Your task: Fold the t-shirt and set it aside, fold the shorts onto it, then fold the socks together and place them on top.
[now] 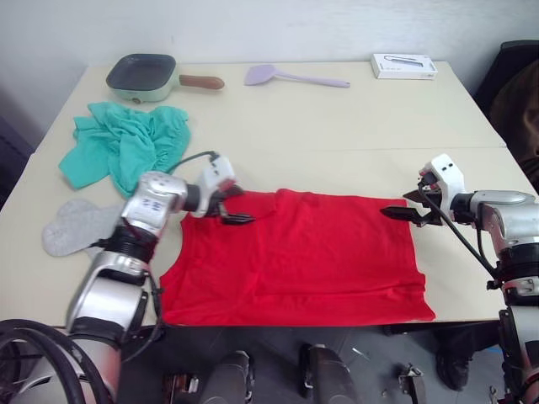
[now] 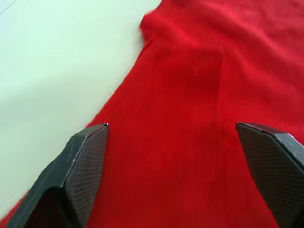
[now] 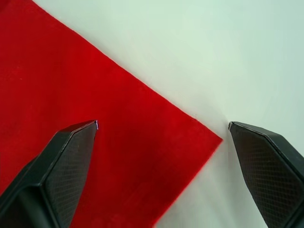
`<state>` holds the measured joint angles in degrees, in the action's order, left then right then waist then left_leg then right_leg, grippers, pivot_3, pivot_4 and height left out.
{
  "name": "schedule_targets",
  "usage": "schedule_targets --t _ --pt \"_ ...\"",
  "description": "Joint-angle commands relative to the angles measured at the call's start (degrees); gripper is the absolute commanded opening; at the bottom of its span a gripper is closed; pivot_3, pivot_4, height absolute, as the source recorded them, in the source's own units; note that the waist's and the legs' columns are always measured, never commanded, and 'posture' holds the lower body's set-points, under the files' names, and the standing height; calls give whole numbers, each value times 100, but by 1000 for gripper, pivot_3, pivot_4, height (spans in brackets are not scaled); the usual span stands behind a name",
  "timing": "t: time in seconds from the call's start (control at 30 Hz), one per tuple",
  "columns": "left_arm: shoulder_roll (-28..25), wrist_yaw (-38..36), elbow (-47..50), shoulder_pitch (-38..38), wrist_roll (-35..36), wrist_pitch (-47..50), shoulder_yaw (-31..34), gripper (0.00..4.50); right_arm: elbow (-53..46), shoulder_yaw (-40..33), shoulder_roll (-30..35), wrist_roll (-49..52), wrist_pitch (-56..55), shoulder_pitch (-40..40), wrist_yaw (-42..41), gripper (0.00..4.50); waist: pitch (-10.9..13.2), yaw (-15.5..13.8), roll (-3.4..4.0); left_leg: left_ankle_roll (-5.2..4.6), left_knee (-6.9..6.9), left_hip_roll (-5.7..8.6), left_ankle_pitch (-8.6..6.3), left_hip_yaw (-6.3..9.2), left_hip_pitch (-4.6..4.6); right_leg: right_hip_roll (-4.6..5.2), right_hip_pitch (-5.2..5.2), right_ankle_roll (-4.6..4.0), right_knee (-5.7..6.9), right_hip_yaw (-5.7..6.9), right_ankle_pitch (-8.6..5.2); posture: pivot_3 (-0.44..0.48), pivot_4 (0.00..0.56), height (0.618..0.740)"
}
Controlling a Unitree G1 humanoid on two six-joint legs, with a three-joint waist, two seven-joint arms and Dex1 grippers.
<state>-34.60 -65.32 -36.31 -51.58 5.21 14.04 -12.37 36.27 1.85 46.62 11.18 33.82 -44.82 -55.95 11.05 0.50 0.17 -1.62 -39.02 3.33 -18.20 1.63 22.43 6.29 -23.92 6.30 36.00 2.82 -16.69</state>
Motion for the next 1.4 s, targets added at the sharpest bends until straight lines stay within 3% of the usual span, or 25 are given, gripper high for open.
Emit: schedule_targets --t 0.03,0.17,0.4,0.6,1.0,1.07,1.2,1.3,1.4 --pt "-334 -474 603 442 54 -40 53 4487 204 -129 -36 -94 -113 -166 105 4500 0 -11 0 0 -2 2 0 0 -1 3 1 0 1 0 0 0 150 740" --pt "-490 -289 685 819 -157 -395 106 4487 316 -111 -86 -156 -203 -205 75 4500 -1 -51 -2 -2 -12 2 -1 4 -1 8 8 0 -1 -4 0 0 150 740" --pt "-199 -19 544 675 -121 -516 248 4487 417 -101 -122 -238 -300 -255 20 4500 -1 -43 -2 -5 -13 8 0 4 -4 11 14 2 1 -1 2 0 150 740" --pt "-178 -64 451 584 -202 -574 194 2992 457 -113 -119 -272 -351 -255 7 4500 -1 -38 -2 -4 -11 5 0 3 -4 8 12 3 2 0 2 0 150 740" --pt "-30 -35 -28 348 -338 -874 191 2992 414 -137 -119 -252 -365 -186 11 4500 -1 -38 -2 -4 -12 6 0 2 -5 7 12 3 3 0 2 0 150 740" --pt "-11 -54 -54 333 -318 -853 215 2454 430 -146 -119 -249 -372 -186 16 4500 -1 -39 -2 -4 -12 6 0 2 -5 7 12 3 3 0 2 0 150 740" --pt "-35 -110 -32 324 -278 -768 260 1182 477 -163 -114 -244 -381 -200 28 3268 -1 -38 -2 -4 -11 5 0 2 -5 7 12 3 3 0 2 0 150 740" --pt "-80 -168 10 345 -227 -679 312 146 526 -170 -105 -249 -405 -212 32 2097 -1 -36 -2 -4 -11 5 0 2 -5 7 12 3 2 0 2 0 150 740" --pt "-96 -182 78 357 -171 -515 409 0 556 -170 -104 -257 -432 -216 34 1176 -1 -36 -2 -4 -11 5 0 2 -4 7 11 3 2 0 2 0 150 740"
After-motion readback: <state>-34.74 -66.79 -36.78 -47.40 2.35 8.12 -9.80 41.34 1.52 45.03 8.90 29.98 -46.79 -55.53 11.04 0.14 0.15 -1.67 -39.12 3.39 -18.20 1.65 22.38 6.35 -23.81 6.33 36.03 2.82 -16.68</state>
